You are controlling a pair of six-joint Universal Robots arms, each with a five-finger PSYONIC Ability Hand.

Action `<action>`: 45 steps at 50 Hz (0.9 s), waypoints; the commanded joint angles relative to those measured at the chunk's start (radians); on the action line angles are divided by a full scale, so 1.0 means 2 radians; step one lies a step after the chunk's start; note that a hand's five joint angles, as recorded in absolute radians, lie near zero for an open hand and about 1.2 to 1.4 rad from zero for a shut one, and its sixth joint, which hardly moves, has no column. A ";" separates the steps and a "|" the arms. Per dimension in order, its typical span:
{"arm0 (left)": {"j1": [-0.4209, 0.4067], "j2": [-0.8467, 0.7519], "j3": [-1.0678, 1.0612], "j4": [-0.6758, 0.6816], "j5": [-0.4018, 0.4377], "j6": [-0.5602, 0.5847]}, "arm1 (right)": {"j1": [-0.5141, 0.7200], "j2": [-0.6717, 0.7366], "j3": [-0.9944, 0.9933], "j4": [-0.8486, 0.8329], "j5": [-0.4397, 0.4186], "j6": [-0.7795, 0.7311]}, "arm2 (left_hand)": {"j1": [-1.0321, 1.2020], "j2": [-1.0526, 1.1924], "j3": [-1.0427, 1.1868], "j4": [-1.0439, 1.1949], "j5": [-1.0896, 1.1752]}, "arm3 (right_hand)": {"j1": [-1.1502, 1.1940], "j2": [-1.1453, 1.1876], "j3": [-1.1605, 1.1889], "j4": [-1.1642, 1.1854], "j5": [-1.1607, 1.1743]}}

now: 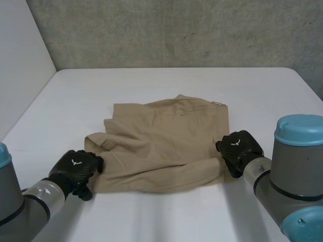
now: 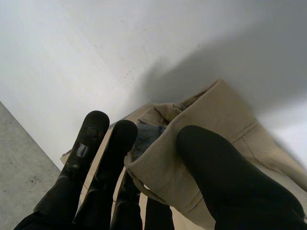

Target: Fold the shorts.

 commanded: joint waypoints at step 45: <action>-0.010 0.202 0.136 -0.031 -0.005 -0.019 | -0.012 -0.166 -0.095 0.100 -0.007 -0.008 | 0.410 0.413 0.411 0.414 0.416 | 0.215 0.109 0.101 0.102 0.113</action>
